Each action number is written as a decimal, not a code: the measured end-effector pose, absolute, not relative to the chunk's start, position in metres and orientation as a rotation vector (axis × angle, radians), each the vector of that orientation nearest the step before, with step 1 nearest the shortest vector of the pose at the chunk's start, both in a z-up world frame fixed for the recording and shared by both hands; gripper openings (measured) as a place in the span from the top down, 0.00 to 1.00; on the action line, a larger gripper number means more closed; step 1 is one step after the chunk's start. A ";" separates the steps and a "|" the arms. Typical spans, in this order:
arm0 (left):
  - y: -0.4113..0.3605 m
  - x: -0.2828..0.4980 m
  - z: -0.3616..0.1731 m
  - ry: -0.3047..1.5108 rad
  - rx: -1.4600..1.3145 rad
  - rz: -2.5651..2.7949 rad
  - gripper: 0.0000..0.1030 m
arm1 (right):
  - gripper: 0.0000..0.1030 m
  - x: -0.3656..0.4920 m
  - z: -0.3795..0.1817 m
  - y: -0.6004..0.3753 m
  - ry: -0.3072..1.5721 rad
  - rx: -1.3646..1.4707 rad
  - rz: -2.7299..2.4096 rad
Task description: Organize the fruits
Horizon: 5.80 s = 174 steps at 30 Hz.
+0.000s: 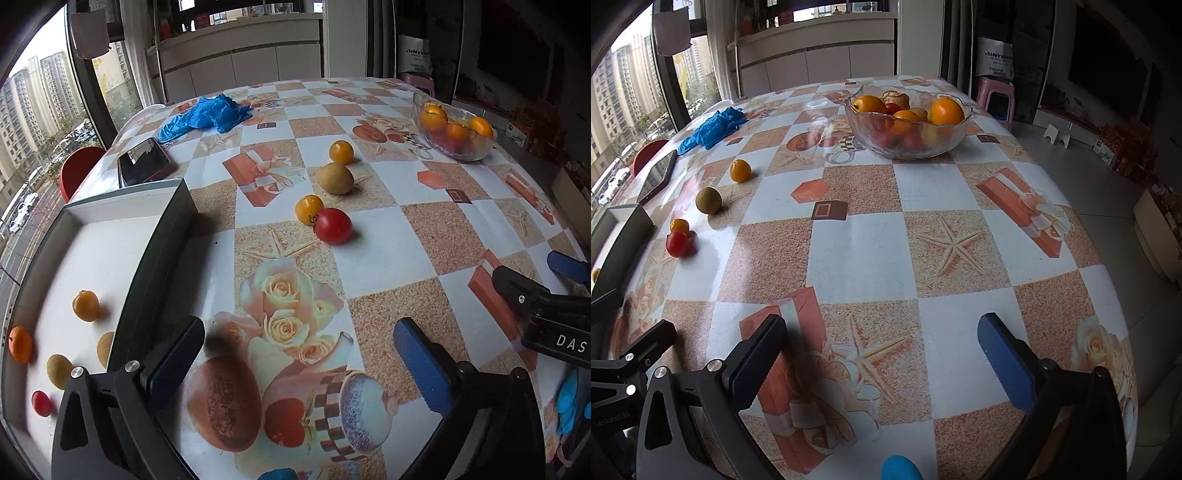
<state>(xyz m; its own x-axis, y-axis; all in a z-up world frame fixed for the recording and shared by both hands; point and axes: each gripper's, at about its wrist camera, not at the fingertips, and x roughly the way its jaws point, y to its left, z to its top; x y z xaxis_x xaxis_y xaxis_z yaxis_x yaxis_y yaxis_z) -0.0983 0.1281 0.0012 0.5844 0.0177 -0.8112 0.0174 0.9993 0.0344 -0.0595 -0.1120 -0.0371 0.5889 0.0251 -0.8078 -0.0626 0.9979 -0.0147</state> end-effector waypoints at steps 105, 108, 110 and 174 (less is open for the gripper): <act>0.131 -0.096 -0.001 0.956 0.001 -0.019 0.00 | 0.00 -0.059 -0.037 -0.111 0.941 -0.040 0.054; 0.131 -0.096 -0.001 0.956 0.001 -0.019 0.00 | 0.00 -0.059 -0.037 -0.111 0.941 -0.040 0.053; 0.131 -0.096 -0.001 0.956 0.001 -0.019 0.00 | 0.00 -0.060 -0.037 -0.111 0.941 -0.040 0.053; 0.130 -0.032 0.014 1.049 -0.113 -0.013 0.73 | 0.00 -0.060 -0.037 -0.111 0.942 -0.040 0.053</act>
<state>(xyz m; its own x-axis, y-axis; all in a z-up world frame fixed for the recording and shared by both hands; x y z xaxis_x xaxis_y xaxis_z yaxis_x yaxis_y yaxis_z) -0.0318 0.1305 0.0143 0.4992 -0.0649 -0.8641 -0.0435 0.9941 -0.0998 -0.0596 -0.1105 -0.0372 0.5871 0.0280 -0.8090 -0.0634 0.9979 -0.0114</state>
